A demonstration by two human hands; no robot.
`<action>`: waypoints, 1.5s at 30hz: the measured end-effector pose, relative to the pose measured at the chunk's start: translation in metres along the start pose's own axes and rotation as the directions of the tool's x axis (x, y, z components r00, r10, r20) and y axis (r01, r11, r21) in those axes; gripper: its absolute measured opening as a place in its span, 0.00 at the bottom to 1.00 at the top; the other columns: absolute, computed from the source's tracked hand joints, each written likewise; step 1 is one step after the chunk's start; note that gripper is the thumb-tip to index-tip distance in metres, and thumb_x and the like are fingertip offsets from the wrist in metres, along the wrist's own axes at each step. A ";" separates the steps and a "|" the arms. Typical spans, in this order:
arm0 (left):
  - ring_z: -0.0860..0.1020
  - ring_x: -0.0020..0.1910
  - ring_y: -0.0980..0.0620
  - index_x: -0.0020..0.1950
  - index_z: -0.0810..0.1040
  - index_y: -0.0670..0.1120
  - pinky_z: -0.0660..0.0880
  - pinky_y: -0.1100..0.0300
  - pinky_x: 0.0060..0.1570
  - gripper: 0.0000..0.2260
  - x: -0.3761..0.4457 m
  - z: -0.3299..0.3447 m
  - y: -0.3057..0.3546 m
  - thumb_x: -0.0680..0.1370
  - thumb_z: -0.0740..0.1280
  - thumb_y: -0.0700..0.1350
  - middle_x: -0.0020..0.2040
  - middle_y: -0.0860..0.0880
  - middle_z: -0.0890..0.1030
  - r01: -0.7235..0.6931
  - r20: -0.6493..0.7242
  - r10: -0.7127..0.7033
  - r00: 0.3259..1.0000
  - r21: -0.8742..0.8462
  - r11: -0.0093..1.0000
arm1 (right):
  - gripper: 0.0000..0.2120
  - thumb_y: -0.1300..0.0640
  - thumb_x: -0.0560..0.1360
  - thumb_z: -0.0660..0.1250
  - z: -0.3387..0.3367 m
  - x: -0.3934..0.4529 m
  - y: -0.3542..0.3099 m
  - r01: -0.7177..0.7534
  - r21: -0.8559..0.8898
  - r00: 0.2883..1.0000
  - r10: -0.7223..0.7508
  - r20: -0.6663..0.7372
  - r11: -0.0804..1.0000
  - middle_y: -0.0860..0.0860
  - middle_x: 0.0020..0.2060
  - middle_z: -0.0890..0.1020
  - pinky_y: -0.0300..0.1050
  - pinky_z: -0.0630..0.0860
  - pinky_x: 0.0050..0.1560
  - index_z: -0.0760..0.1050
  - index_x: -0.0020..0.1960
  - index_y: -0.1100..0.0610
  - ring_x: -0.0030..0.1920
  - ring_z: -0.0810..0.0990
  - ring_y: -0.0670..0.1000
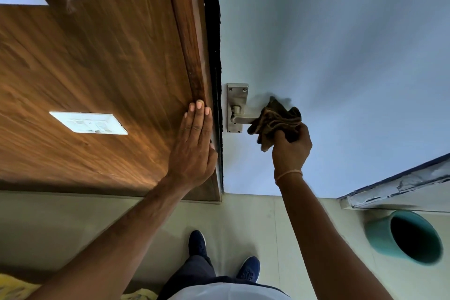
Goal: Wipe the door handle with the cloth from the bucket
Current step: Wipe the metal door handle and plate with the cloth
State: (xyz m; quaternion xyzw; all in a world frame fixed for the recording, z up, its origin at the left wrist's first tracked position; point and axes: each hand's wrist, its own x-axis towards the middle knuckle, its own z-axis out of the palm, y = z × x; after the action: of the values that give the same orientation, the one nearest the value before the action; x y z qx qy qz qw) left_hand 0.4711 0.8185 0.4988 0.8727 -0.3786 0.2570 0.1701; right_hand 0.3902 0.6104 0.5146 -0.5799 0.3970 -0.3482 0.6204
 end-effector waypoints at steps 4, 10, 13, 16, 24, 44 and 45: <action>0.51 0.88 0.37 0.86 0.54 0.34 0.55 0.40 0.87 0.31 0.000 0.001 0.000 0.84 0.54 0.44 0.87 0.35 0.52 -0.009 -0.006 0.009 1.000 -0.001 1.000 | 0.15 0.64 0.72 0.67 0.000 0.005 -0.010 0.413 -0.347 0.910 -0.395 0.125 0.842 0.48 0.54 0.80 0.45 0.77 0.59 0.85 0.53 0.49 0.57 0.79 0.52; 0.51 0.88 0.37 0.86 0.52 0.35 0.54 0.41 0.87 0.32 -0.002 0.002 0.002 0.84 0.54 0.44 0.88 0.37 0.49 -0.024 0.001 0.024 1.000 0.008 1.000 | 0.18 0.53 0.78 0.67 0.027 -0.001 -0.004 0.870 -0.473 0.448 -0.625 0.640 0.139 0.55 0.58 0.84 0.56 0.73 0.58 0.82 0.66 0.55 0.58 0.79 0.63; 0.51 0.88 0.37 0.86 0.53 0.34 0.54 0.41 0.87 0.32 0.000 0.002 0.002 0.83 0.55 0.43 0.88 0.36 0.50 -0.048 0.017 0.048 0.999 0.000 0.999 | 0.21 0.53 0.80 0.67 0.031 0.004 0.002 0.890 -0.456 0.357 -0.593 0.722 -0.019 0.57 0.62 0.82 0.59 0.72 0.62 0.79 0.71 0.56 0.61 0.78 0.64; 0.51 0.88 0.37 0.86 0.54 0.34 0.55 0.41 0.87 0.32 -0.002 -0.006 -0.004 0.83 0.55 0.42 0.87 0.36 0.51 -0.024 -0.008 0.024 1.000 0.026 0.999 | 0.17 0.53 0.82 0.67 0.045 0.010 -0.005 0.920 -0.363 0.223 -0.567 0.793 -0.147 0.57 0.62 0.81 0.58 0.73 0.60 0.79 0.69 0.56 0.59 0.78 0.63; 0.49 0.89 0.39 0.86 0.53 0.35 0.52 0.43 0.87 0.35 -0.001 -0.004 -0.003 0.80 0.61 0.40 0.88 0.37 0.50 -0.015 0.014 0.015 1.000 0.008 1.000 | 0.09 0.55 0.79 0.66 0.057 0.033 -0.024 0.897 -0.162 -0.031 -0.424 0.905 -0.412 0.55 0.55 0.79 0.57 0.74 0.54 0.80 0.57 0.53 0.55 0.77 0.62; 0.50 0.89 0.40 0.87 0.53 0.36 0.54 0.43 0.87 0.32 -0.002 -0.006 -0.004 0.83 0.54 0.43 0.88 0.38 0.50 -0.025 0.028 0.024 0.999 0.016 1.000 | 0.08 0.57 0.80 0.69 0.050 0.037 -0.013 0.896 -0.204 -0.052 -0.550 0.834 -0.394 0.56 0.55 0.82 0.55 0.75 0.53 0.81 0.59 0.56 0.52 0.77 0.61; 0.50 0.89 0.39 0.87 0.54 0.36 0.54 0.43 0.87 0.32 -0.002 -0.005 -0.004 0.83 0.55 0.43 0.88 0.38 0.50 -0.022 0.024 0.022 0.999 0.026 0.999 | 0.10 0.57 0.79 0.69 0.045 0.038 -0.009 0.911 -0.263 0.023 -0.596 0.802 -0.319 0.57 0.55 0.82 0.56 0.75 0.52 0.80 0.60 0.57 0.51 0.78 0.62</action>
State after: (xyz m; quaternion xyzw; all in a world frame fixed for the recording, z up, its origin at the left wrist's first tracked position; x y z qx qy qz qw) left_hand 0.4715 0.8249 0.5015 0.8736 -0.3869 0.2533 0.1514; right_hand 0.4477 0.5960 0.5205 -0.9310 -0.1235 -0.3339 -0.0809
